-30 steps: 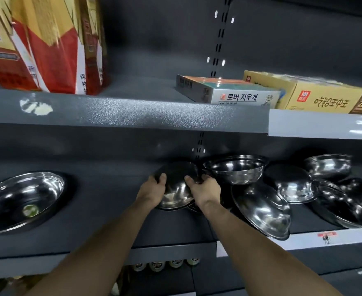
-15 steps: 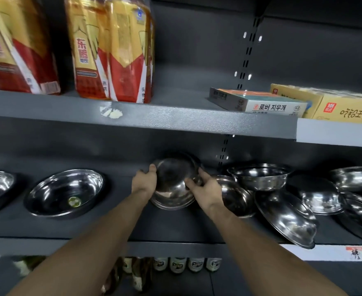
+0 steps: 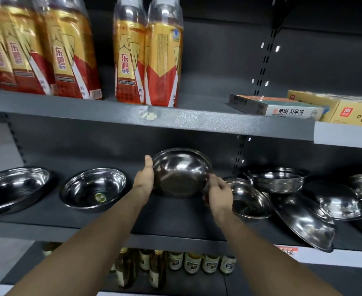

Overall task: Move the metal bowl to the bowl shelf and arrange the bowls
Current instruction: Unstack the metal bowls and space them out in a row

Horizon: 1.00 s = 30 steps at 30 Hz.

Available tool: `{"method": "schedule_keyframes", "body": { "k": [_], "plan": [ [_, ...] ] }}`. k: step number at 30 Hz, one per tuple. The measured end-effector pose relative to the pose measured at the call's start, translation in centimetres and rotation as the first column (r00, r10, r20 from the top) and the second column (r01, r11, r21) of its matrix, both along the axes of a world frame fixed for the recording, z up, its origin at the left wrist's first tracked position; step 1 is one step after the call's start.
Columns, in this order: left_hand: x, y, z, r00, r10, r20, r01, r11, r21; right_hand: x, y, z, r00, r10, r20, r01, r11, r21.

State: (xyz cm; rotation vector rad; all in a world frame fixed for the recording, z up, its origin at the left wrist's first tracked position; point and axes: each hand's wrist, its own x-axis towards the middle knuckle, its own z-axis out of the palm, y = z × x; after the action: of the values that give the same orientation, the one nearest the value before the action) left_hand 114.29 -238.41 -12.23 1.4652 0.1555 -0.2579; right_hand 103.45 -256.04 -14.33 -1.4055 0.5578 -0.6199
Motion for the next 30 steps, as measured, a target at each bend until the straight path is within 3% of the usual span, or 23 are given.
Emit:
{"method": "schedule_keyframes", "body": {
  "k": [5,10,18,20,22,24,25,27,30],
  "plan": [
    [-0.4,0.6,-0.1,0.997,-0.012,0.075,0.004,0.994,0.114,-0.6,0.4,0.6,0.993,-0.02,-0.119,0.023,1.0,0.021],
    [-1.4,0.1,-0.7,0.973,-0.133,0.188,0.078,0.958,0.275,-0.1,1.0,0.9,0.966,0.032,-0.257,-0.031,0.999,0.011],
    [-0.9,1.5,-0.9,0.936,-0.295,0.193,0.173,0.861,0.478,-0.2,0.5,1.0,0.962,-0.015,-0.271,0.048,0.992,0.115],
    [-0.4,2.8,-0.5,0.923,-0.312,0.224,0.098,0.755,0.648,-0.1,0.4,1.0,0.964,-0.018,-0.267,0.051,0.991,0.12],
    [0.0,4.4,0.2,0.874,-0.396,0.282,-0.066,0.478,0.876,0.0,0.5,1.0,0.965,-0.017,-0.26,0.053,0.99,0.132],
    [0.5,6.1,0.7,0.806,-0.513,0.296,-0.231,0.188,0.955,0.2,0.5,1.0,0.967,-0.013,-0.255,0.051,0.988,0.143],
    [0.7,6.7,1.0,0.785,-0.547,0.289,-0.275,0.11,0.955,0.3,0.7,1.0,0.967,-0.006,-0.254,0.044,0.988,0.145],
    [1.0,7.9,1.4,0.783,-0.564,0.264,-0.292,0.043,0.955,0.5,0.9,0.9,0.967,0.007,-0.256,0.029,0.99,0.139],
    [1.1,8.9,1.4,0.809,-0.545,0.219,-0.249,0.019,0.968,0.8,1.4,0.6,0.961,0.022,-0.277,0.014,0.992,0.127]
  ]
}}
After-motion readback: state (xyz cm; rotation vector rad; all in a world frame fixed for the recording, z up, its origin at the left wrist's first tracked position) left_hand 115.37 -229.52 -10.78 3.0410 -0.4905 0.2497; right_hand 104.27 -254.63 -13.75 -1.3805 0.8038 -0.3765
